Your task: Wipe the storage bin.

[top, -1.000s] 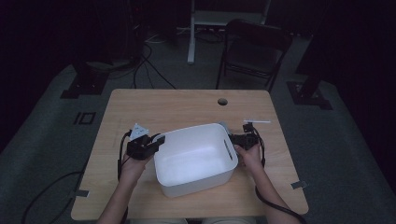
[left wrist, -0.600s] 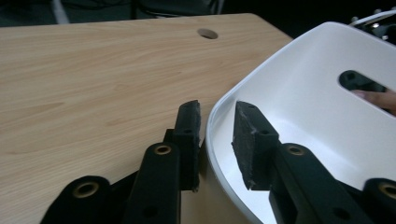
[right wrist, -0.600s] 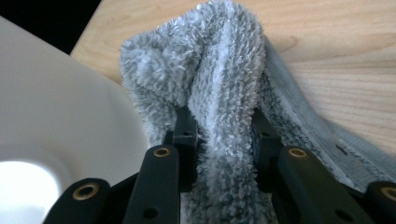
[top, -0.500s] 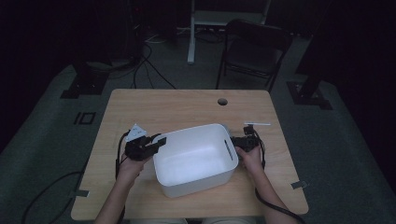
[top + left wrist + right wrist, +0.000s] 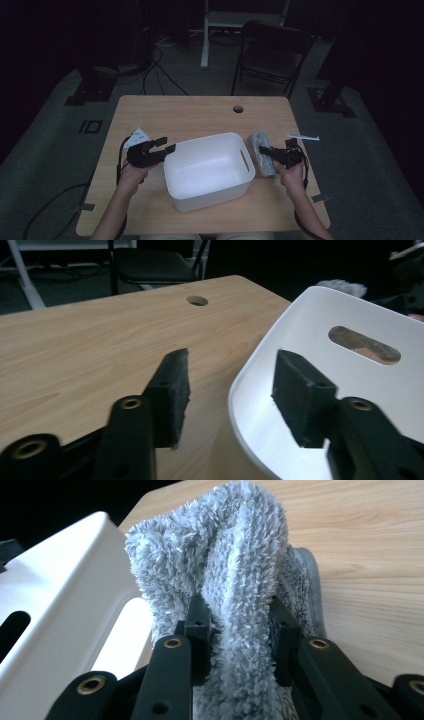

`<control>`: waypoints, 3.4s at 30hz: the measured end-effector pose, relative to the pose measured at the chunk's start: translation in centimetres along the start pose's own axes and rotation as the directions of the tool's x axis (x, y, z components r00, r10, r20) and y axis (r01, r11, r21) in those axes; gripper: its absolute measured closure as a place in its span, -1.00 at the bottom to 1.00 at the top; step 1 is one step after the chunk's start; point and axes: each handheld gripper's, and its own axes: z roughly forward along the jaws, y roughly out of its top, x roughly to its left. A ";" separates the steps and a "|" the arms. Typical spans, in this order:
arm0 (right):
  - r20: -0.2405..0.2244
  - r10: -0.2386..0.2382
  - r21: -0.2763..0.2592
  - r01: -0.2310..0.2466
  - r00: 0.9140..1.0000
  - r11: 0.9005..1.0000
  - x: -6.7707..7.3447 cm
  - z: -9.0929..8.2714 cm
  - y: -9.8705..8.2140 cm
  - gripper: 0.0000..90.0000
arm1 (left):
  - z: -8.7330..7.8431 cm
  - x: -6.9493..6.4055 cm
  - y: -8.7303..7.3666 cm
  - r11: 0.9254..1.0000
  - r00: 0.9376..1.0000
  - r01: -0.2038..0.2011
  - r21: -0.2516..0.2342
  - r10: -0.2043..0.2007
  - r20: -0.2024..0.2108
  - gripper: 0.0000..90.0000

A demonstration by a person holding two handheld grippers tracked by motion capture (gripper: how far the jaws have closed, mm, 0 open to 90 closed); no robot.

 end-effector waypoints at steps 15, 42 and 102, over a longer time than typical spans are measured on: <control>0.067 -0.012 -0.029 0.013 0.998 0.999 0.8 -6.0 -4.4 0.55 | 0.4 -0.1 1.5 0.991 0.988 -0.135 0.007 0.134 0.082 0.00; 0.039 0.041 -0.058 -0.039 0.998 0.998 -0.2 -7.2 -6.7 0.55 | 4.7 -0.8 4.1 0.923 0.960 -0.274 0.272 0.246 0.132 0.67; 0.037 0.027 -0.023 -0.026 0.999 0.999 -0.3 -6.0 -6.8 0.55 | 1.8 -1.0 4.2 0.967 0.992 -0.086 0.238 0.105 -0.070 -0.32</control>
